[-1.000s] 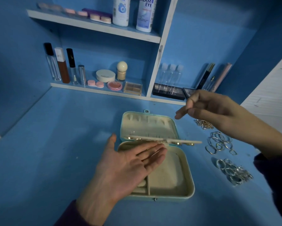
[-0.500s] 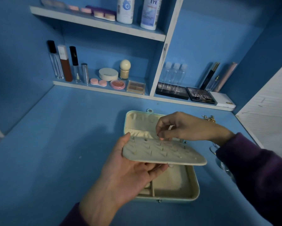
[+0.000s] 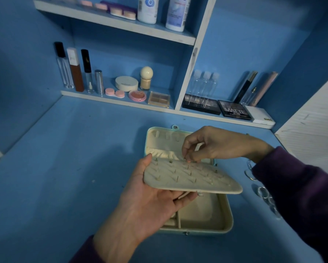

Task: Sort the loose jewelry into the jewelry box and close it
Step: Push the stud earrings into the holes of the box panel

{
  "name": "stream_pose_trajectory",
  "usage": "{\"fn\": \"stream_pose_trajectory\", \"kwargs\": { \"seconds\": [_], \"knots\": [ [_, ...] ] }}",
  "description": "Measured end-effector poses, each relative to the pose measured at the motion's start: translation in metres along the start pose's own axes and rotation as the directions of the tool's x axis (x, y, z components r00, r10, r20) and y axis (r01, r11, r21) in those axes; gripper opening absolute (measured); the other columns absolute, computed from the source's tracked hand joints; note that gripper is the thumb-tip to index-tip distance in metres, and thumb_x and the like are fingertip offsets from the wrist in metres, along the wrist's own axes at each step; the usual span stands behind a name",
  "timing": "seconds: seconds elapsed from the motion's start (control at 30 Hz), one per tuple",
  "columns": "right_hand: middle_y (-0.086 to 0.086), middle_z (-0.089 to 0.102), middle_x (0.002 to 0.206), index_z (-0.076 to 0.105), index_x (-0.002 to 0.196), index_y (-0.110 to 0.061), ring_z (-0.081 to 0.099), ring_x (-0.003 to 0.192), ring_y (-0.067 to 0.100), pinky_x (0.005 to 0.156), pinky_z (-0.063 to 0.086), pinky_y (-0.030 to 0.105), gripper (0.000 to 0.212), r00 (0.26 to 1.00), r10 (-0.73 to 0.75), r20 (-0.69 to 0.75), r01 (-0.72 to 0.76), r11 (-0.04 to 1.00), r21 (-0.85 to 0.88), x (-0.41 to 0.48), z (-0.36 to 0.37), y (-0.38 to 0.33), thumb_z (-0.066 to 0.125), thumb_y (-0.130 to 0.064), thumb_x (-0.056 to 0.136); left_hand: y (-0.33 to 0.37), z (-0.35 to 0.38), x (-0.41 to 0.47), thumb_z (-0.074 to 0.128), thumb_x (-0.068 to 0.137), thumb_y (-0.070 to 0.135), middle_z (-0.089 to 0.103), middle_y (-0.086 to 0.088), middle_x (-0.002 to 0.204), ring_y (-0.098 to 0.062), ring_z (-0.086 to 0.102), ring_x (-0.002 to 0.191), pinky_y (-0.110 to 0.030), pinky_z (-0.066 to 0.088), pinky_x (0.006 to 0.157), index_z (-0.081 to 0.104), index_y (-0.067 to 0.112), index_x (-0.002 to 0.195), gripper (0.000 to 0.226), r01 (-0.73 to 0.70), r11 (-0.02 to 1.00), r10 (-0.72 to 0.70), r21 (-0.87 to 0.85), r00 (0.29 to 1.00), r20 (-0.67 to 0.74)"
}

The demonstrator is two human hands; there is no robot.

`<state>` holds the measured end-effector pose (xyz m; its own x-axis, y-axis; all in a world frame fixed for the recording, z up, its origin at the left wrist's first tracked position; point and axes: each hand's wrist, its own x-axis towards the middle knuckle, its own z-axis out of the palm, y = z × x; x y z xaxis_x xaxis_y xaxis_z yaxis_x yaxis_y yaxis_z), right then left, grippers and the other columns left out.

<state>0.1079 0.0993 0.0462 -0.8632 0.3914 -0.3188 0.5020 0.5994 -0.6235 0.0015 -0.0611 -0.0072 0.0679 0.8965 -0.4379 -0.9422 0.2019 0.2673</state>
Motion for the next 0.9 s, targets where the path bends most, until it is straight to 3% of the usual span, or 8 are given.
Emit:
{"fn": "stream_pose_trajectory", "kwargs": {
  "seconds": [0.27, 0.4, 0.53, 0.7, 0.9],
  "knots": [
    [-0.001, 0.069, 0.077, 0.07, 0.082, -0.014, 0.062, 0.068, 0.009, 0.065, 0.044, 0.011, 0.007, 0.999, -0.028, -0.024, 0.026, 0.996, -0.082, 0.0, 0.001, -0.003, 0.066, -0.008, 0.082, -0.001, 0.001, -0.001, 0.04, 0.095, 0.048, 0.069, -0.023, 0.108, -0.036, 0.064, 0.103, -0.05, 0.046, 0.087, 0.061, 0.006, 0.116, 0.051, -0.007, 1.0, 0.007, 0.004, 1.0, 0.003],
    [-0.004, 0.067, 0.076, 0.07, 0.082, -0.014, 0.059, 0.066, 0.0, 0.065, 0.044, 0.01, 0.007, 0.998, -0.056, -0.023, 0.053, 0.988, -0.144, 0.001, 0.001, -0.006, 0.066, -0.007, 0.081, 0.0, 0.001, -0.002, 0.041, 0.095, 0.047, 0.069, -0.024, 0.107, -0.036, 0.064, 0.102, -0.05, 0.046, 0.084, 0.06, 0.006, 0.117, 0.051, -0.013, 1.0, 0.013, -0.005, 1.0, -0.006],
    [-0.004, 0.068, 0.077, 0.07, 0.082, -0.012, 0.061, 0.071, 0.004, 0.066, 0.047, 0.012, 0.005, 0.996, -0.085, -0.003, 0.081, 0.966, -0.246, 0.005, -0.001, -0.008, 0.067, -0.008, 0.079, 0.0, 0.0, -0.002, 0.039, 0.095, 0.048, 0.068, -0.024, 0.108, -0.036, 0.065, 0.101, -0.05, 0.047, 0.085, 0.059, 0.006, 0.118, 0.052, -0.015, 1.0, 0.015, 0.01, 1.0, -0.004],
    [-0.003, 0.069, 0.077, 0.069, 0.081, -0.015, 0.066, 0.074, 0.013, 0.071, 0.054, 0.025, 0.005, 0.996, -0.075, 0.05, 0.086, 0.954, -0.286, 0.008, -0.003, -0.012, 0.067, -0.01, 0.08, 0.0, 0.002, -0.002, 0.041, 0.095, 0.047, 0.068, -0.024, 0.108, -0.036, 0.066, 0.101, -0.051, 0.046, 0.087, 0.059, 0.005, 0.118, 0.052, -0.018, 1.0, 0.018, -0.004, 1.0, -0.013],
    [-0.009, 0.066, 0.074, 0.066, 0.077, -0.021, 0.065, 0.074, 0.01, 0.076, 0.055, 0.031, 0.009, 0.994, -0.032, 0.104, 0.061, 0.955, -0.29, 0.012, -0.003, -0.014, 0.069, -0.012, 0.079, 0.0, 0.003, -0.003, 0.043, 0.094, 0.047, 0.068, -0.026, 0.108, -0.037, 0.066, 0.1, -0.051, 0.047, 0.083, 0.057, 0.003, 0.119, 0.052, -0.019, 1.0, 0.018, -0.018, 0.999, -0.033]
  ]
}}
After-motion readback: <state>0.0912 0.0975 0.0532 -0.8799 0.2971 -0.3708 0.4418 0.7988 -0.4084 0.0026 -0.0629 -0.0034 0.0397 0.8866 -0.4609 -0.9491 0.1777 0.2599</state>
